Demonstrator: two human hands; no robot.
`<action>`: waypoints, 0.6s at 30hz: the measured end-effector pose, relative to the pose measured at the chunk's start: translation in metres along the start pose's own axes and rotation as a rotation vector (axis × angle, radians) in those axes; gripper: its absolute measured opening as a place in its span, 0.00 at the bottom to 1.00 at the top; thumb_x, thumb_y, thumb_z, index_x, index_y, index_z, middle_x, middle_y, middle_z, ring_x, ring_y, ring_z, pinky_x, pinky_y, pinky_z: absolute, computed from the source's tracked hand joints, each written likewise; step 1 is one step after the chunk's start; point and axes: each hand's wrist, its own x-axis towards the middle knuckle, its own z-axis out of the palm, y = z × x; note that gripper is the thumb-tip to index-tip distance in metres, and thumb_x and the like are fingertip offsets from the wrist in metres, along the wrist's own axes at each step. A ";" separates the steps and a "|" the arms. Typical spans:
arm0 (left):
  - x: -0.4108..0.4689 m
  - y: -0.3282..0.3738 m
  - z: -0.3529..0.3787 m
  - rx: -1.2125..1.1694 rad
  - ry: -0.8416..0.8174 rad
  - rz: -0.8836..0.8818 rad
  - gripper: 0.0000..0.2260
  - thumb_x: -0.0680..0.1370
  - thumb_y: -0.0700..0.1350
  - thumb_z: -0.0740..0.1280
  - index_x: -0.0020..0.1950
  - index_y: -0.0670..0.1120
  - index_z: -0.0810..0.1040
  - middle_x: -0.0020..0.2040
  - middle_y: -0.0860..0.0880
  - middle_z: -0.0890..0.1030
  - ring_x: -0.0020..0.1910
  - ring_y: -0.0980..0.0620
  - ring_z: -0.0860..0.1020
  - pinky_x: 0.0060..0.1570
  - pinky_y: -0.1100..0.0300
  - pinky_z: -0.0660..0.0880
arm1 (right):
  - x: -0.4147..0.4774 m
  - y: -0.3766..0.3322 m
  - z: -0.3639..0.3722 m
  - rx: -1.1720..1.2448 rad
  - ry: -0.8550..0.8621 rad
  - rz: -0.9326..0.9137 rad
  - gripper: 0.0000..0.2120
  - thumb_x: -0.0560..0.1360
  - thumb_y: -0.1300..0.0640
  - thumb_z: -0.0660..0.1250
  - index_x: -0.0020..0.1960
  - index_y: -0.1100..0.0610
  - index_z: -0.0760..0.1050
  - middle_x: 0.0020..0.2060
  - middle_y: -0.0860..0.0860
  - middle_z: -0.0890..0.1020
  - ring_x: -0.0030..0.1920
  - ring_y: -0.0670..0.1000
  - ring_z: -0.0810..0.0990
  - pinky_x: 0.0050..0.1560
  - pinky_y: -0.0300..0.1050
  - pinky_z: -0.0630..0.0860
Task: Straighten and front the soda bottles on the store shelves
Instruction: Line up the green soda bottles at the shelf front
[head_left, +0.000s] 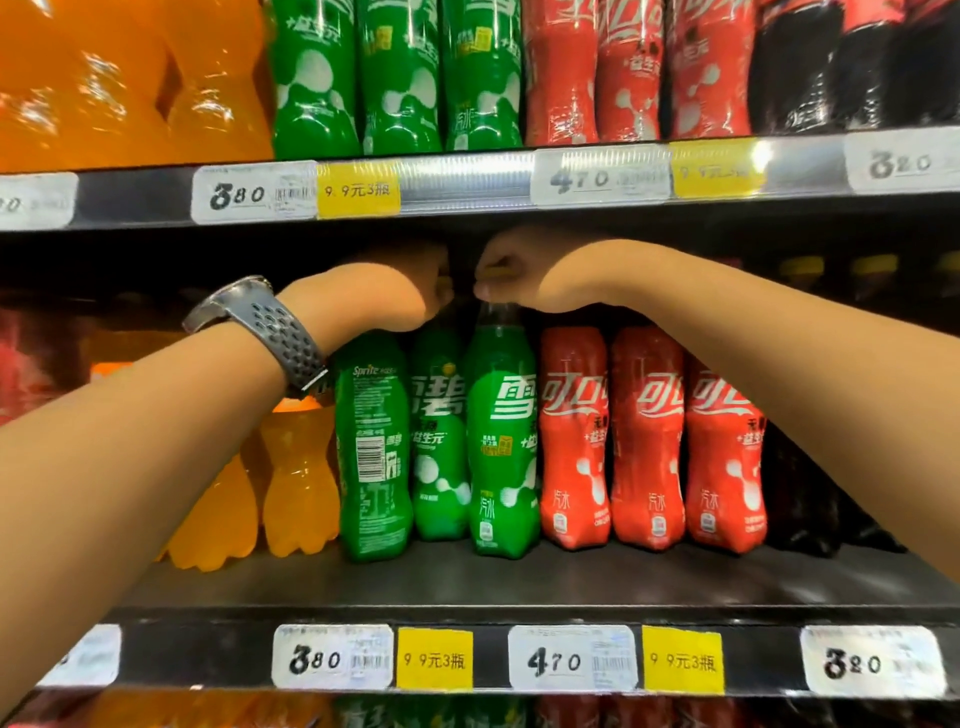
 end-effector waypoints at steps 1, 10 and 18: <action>0.001 -0.002 -0.001 -0.014 -0.029 -0.013 0.10 0.79 0.48 0.61 0.54 0.43 0.77 0.50 0.39 0.78 0.43 0.42 0.74 0.42 0.56 0.69 | 0.000 0.001 0.000 -0.001 0.001 0.002 0.16 0.78 0.47 0.62 0.59 0.55 0.77 0.56 0.53 0.79 0.54 0.54 0.77 0.54 0.45 0.72; -0.006 -0.010 -0.006 -0.090 -0.070 -0.016 0.12 0.81 0.50 0.60 0.57 0.44 0.78 0.54 0.41 0.78 0.49 0.42 0.76 0.49 0.53 0.72 | 0.003 0.000 0.005 -0.038 0.069 0.091 0.22 0.76 0.39 0.62 0.35 0.57 0.72 0.32 0.51 0.74 0.33 0.52 0.72 0.30 0.44 0.60; -0.014 -0.015 -0.013 -0.132 -0.102 0.018 0.11 0.81 0.50 0.59 0.59 0.47 0.76 0.55 0.43 0.78 0.50 0.43 0.75 0.53 0.52 0.72 | 0.003 -0.002 0.008 -0.032 0.111 0.138 0.21 0.74 0.37 0.63 0.34 0.51 0.64 0.31 0.47 0.69 0.30 0.46 0.67 0.28 0.42 0.57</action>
